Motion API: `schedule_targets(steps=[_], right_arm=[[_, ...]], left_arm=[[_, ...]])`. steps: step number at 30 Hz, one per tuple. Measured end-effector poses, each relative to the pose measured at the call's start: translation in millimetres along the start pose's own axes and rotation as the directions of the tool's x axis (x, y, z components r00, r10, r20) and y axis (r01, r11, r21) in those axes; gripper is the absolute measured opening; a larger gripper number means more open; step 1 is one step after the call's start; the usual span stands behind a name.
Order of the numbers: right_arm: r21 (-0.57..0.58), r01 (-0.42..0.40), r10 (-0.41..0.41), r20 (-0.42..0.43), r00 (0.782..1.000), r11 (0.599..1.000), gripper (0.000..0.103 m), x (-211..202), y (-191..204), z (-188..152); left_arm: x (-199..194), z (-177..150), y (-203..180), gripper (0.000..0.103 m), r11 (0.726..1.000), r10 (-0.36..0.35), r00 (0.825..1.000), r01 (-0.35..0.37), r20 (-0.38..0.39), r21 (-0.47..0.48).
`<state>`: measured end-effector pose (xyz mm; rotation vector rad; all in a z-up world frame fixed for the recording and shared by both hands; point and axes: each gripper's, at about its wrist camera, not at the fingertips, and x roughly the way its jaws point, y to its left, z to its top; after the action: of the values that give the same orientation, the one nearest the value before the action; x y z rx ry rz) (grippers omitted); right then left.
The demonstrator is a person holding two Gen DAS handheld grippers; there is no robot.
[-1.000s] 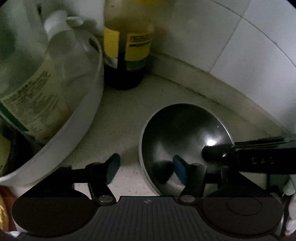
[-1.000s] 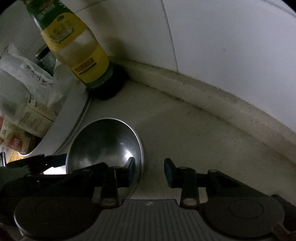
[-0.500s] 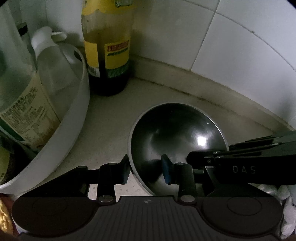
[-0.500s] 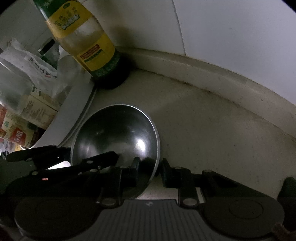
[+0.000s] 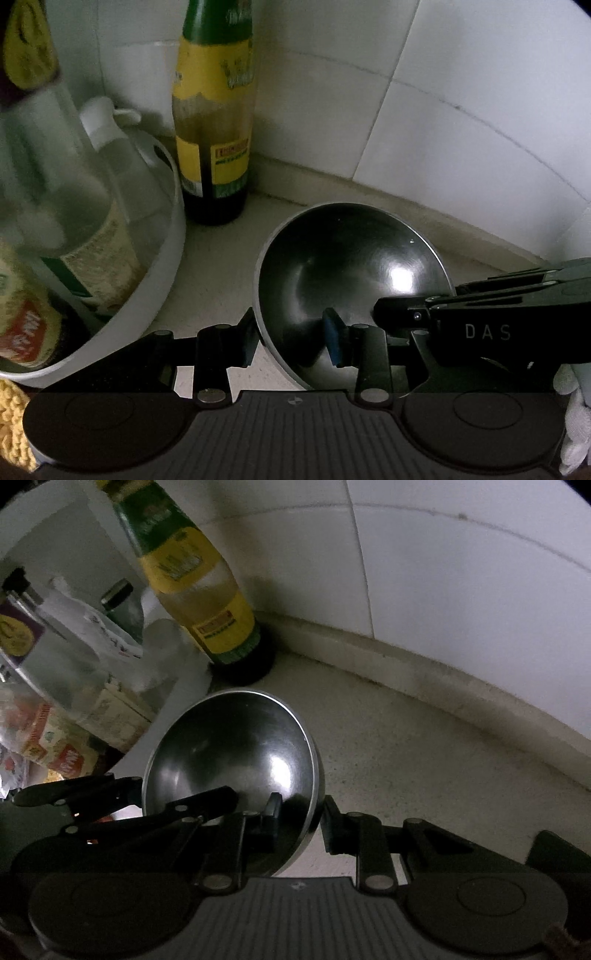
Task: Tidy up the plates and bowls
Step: 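Carry the second steel bowl onto the red cloth and open both grippers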
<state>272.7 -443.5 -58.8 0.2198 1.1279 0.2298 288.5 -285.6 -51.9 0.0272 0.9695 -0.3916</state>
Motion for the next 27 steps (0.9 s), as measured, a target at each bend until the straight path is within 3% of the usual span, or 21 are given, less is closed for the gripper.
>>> schedule_targets(steps=[12,27], right_arm=[[0.005,0.051,-0.052,0.081,0.995,0.999,0.021,-66.0,37.8,-28.2],[0.099,0.106,-0.115,0.087,0.990,0.989,0.021,-107.0,74.4,-106.5]], left_arm=[[-65.2,-23.0,-5.3,0.046,0.995,-0.074,0.995,0.069,0.063,0.078],[-104.9,-84.6,-2.8,0.047,0.967,-0.161,0.987,0.156,0.010,0.200]])
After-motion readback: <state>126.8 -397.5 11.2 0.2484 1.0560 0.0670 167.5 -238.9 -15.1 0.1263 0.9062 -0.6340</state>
